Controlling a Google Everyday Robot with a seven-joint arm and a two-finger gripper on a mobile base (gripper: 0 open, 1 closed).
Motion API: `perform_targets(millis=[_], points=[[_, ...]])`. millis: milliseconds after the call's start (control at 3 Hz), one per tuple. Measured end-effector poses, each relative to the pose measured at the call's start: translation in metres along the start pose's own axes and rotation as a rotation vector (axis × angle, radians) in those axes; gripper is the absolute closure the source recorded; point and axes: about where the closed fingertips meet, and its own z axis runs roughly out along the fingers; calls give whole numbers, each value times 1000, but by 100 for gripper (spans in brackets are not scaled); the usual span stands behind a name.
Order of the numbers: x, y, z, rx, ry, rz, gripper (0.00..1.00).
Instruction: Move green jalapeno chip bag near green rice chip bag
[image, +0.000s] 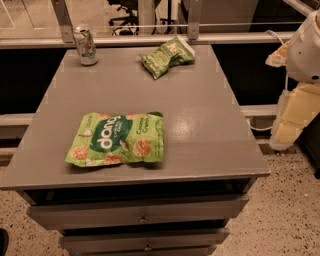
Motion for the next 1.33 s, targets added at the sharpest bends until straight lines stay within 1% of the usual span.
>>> perform_targets(millis=[333,667,1000,1333], points=[[0,0,0,0,0,0,0],[-22,-8,15,-5,-66,-11,0],[-51,-18,36,-12,-151,-28,0],[-82,-47,59,37,-254,-51,0]])
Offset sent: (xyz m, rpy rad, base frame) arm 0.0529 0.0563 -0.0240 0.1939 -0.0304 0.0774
